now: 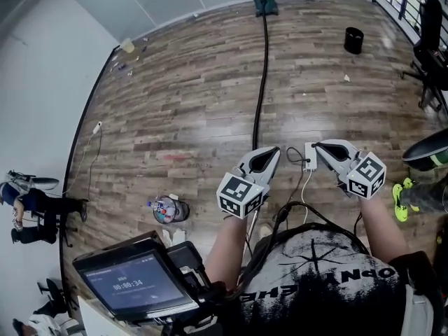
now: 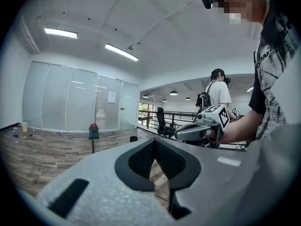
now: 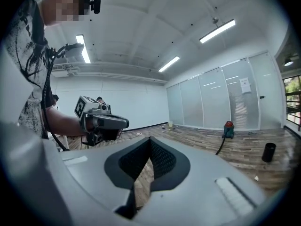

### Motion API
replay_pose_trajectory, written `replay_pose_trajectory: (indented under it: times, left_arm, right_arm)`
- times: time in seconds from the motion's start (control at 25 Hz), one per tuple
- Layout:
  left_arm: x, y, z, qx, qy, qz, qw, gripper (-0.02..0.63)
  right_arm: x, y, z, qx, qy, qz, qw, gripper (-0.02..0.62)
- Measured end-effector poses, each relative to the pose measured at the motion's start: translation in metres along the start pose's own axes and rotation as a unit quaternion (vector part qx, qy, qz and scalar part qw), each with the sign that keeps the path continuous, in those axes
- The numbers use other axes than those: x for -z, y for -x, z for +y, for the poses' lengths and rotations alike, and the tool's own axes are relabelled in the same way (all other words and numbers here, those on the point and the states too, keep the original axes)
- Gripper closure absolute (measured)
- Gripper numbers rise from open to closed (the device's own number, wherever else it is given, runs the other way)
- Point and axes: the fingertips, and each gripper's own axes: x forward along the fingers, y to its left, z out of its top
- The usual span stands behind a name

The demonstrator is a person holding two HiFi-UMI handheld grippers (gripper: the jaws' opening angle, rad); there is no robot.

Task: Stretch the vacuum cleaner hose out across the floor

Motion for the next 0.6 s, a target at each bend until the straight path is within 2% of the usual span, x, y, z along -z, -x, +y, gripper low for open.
replay_pose_trajectory:
  times: [0.6]
  left_arm:
    - [0.006,0.001,0.006,-0.005,0.0,0.01,0.9999,0.603]
  right_arm:
    - [0.002,-0.017,0.005,-0.02,-0.001,-0.001,1.0,0.589]
